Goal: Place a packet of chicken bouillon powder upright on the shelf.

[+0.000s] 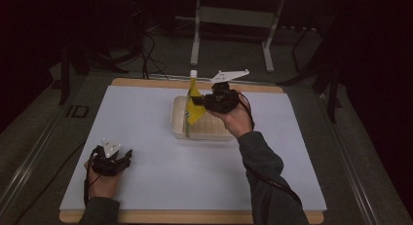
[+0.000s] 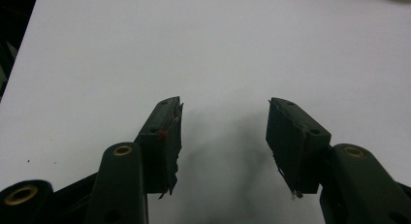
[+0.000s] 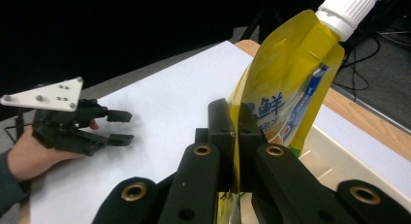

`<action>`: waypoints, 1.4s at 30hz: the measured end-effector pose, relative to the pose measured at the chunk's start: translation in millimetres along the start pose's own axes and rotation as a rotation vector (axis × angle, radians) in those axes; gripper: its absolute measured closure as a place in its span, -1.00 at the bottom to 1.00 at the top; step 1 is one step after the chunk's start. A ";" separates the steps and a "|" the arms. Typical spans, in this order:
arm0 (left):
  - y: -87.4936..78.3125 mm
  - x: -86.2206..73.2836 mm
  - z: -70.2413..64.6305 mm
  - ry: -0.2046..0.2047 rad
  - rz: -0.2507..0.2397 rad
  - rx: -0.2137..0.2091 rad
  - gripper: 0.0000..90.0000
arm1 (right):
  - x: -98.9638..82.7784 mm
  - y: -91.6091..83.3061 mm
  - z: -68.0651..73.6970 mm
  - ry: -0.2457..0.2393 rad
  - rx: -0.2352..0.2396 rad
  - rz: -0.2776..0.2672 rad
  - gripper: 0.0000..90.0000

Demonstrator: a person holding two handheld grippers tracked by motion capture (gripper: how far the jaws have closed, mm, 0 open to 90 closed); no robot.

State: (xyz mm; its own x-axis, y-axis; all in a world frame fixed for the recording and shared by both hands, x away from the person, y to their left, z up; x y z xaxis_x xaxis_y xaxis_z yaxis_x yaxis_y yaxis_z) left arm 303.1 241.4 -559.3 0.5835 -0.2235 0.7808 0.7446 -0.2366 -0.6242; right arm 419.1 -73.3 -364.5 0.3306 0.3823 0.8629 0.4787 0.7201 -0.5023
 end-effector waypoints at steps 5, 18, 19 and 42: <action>-0.1 0.1 -0.1 0.000 -0.001 0.000 0.03 | 1.9 4.8 -1.2 -0.003 -0.023 -0.004 1.00; -0.4 0.2 0.2 -0.003 -0.004 -0.003 0.03 | 3.8 15.2 -8.4 0.033 -0.055 -0.024 1.00; -0.4 0.2 0.2 -0.003 -0.004 -0.003 0.03 | 3.8 15.2 -8.4 0.033 -0.055 -0.024 1.00; -0.3 0.2 -0.1 0.000 -0.002 -0.003 0.03 | -9.0 34.0 -15.8 0.112 -0.099 0.025 1.00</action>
State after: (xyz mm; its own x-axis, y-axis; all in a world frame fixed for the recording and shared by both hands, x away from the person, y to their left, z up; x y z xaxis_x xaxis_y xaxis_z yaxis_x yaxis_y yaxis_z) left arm 302.9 241.4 -558.9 0.5818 -0.2230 0.7822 0.7449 -0.2402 -0.6225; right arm 445.3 -61.3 -390.2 0.4293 0.3279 0.8415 0.5457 0.6483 -0.5310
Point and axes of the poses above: each handheld gripper's, and its own axes: y roughly forward along the jaws, x roughly out of its top, z roughly to its left, the point moved 3 cm from there along y, roughly forward along the jaws, and after that the axes turned 7 degrees about -x, right-handed, at the moved point
